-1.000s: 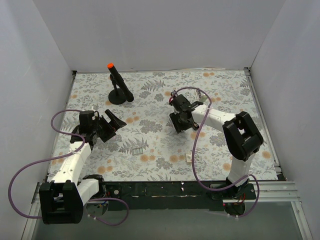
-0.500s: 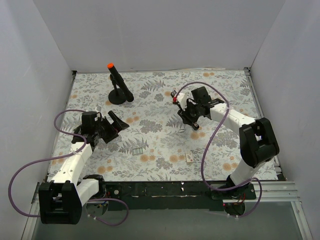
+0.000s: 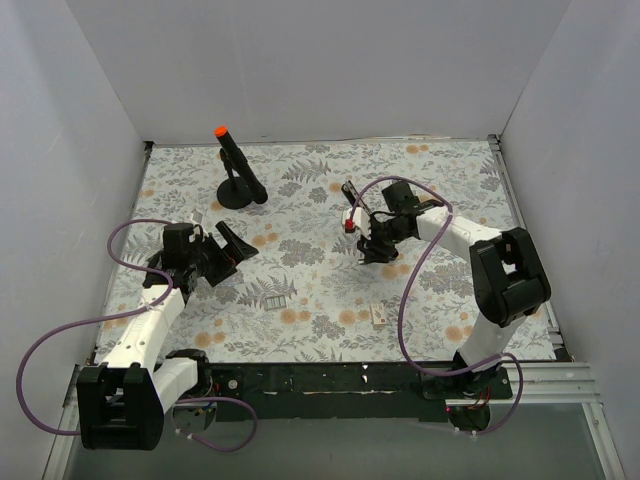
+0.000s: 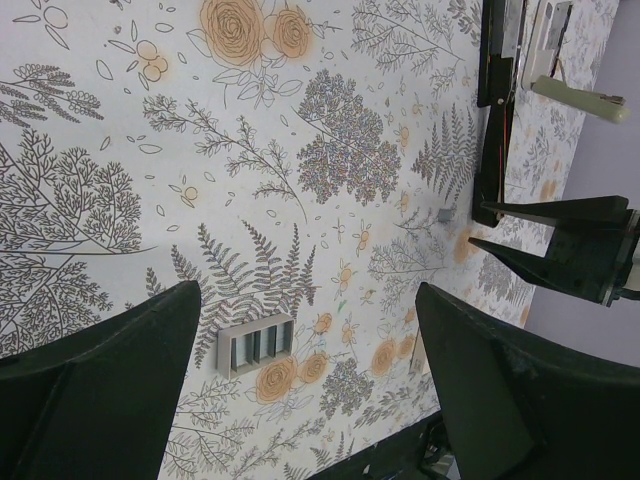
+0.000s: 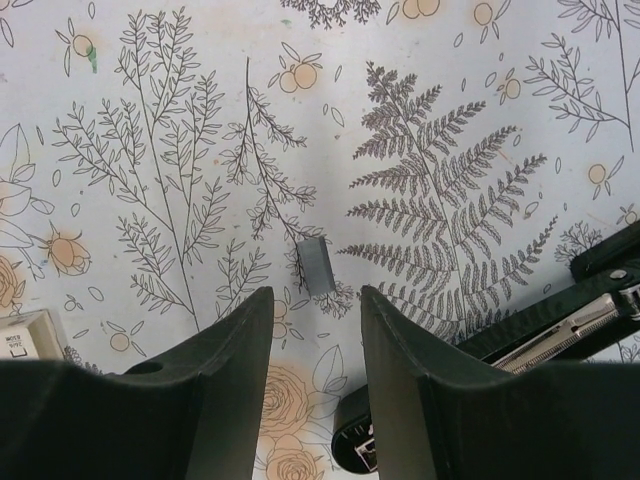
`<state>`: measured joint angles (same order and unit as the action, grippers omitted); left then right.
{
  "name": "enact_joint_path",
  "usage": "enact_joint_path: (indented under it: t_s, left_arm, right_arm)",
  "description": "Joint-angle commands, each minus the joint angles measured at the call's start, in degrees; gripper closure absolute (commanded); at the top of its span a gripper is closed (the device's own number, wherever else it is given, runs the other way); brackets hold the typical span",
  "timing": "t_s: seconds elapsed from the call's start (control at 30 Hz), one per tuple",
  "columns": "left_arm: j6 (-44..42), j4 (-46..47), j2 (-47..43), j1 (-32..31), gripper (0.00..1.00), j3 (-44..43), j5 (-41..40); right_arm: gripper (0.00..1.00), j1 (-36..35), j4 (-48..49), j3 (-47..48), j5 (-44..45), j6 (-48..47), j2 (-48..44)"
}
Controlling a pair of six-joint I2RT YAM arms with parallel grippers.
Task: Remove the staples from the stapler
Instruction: Pick up the staple from the center of the board.
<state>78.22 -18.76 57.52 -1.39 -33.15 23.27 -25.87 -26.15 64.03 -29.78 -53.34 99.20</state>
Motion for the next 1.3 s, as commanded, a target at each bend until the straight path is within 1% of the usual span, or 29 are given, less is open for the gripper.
enact_joint_path:
  t_s: [0.0,0.13,0.37,0.73,1.07,1.27]
  left_arm:
    - [-0.8,1.3,-0.9,-0.5,0.1,0.4,0.6]
    - [-0.8,1.2,-0.9,-0.5,0.1,0.4,0.8]
    - [-0.8,1.3,-0.9,-0.5,0.1,0.4,0.9]
    - [-0.8,1.4,-0.5,-0.5,0.1,0.4,1.0]
    - [-0.6,1.4,-0.3,-0.5,0.1,0.4,1.0]
    - [-0.6,1.4,-0.5,-0.5,0.1,0.5,0.9]
  right_arm:
    - [0.52,0.2,1.4,-0.7,-2.7,-3.5,0.8]
    - [0.52,0.1,4.1,-2.2,-0.7,-3.6,0.4]
    - [0.52,0.2,3.4,-1.9,-0.2,-4.4,2.2]
    - [0.53,-0.1,6.0,-3.2,1.8,-3.6,2.8]
    - [0.55,-0.3,4.6,-2.0,1.3,-3.9,4.6]
    - [0.59,-0.9,3.9,-1.0,1.8,-4.0,6.0]
